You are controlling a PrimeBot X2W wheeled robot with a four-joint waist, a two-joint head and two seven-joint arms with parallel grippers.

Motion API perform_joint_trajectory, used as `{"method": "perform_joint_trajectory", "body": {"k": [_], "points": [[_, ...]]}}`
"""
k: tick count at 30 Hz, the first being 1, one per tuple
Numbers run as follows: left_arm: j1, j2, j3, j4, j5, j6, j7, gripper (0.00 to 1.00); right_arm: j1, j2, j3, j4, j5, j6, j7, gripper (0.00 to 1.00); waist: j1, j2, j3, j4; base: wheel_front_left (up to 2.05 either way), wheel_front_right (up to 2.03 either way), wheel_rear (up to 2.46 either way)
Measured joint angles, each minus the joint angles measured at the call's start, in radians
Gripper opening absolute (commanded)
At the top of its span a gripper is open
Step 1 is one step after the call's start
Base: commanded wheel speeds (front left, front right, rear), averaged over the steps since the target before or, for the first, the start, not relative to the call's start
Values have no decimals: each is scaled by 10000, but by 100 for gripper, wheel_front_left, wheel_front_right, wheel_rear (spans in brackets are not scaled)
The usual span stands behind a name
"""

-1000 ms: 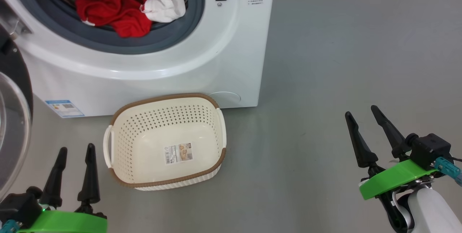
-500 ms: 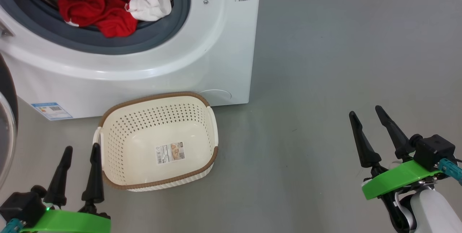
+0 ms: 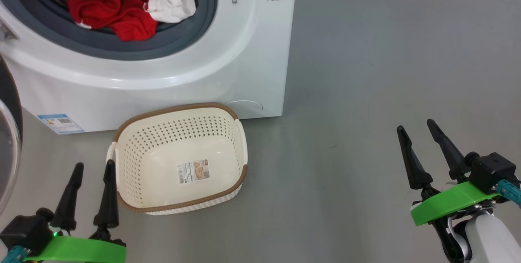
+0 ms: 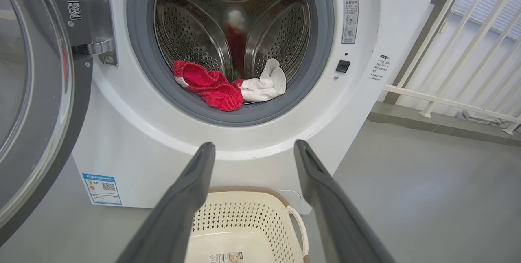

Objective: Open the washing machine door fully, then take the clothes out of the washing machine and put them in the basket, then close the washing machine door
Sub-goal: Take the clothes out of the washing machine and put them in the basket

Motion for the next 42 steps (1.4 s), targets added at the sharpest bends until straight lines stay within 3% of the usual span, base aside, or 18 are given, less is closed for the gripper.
{"method": "perform_joint_trajectory", "body": {"k": [16, 32, 42], "points": [[-3, 8, -10, -86, -6, 0, 0, 100, 0, 0, -8, -23, 0, 0, 0, 100, 0, 0, 64, 49, 2, -6, 4], [-23, 46, -86, -69, -21, 0, 0, 100, -5, 4, 17, -27, -58, 0, 0, 100, 0, 0, 139, 89, 92, -125, 33], [-31, 75, -278, -73, -84, 0, 0, 100, -6, 4, 100, -27, -58, 0, 0, 100, 0, 0, 148, 164, 29, -29, 0]]}}
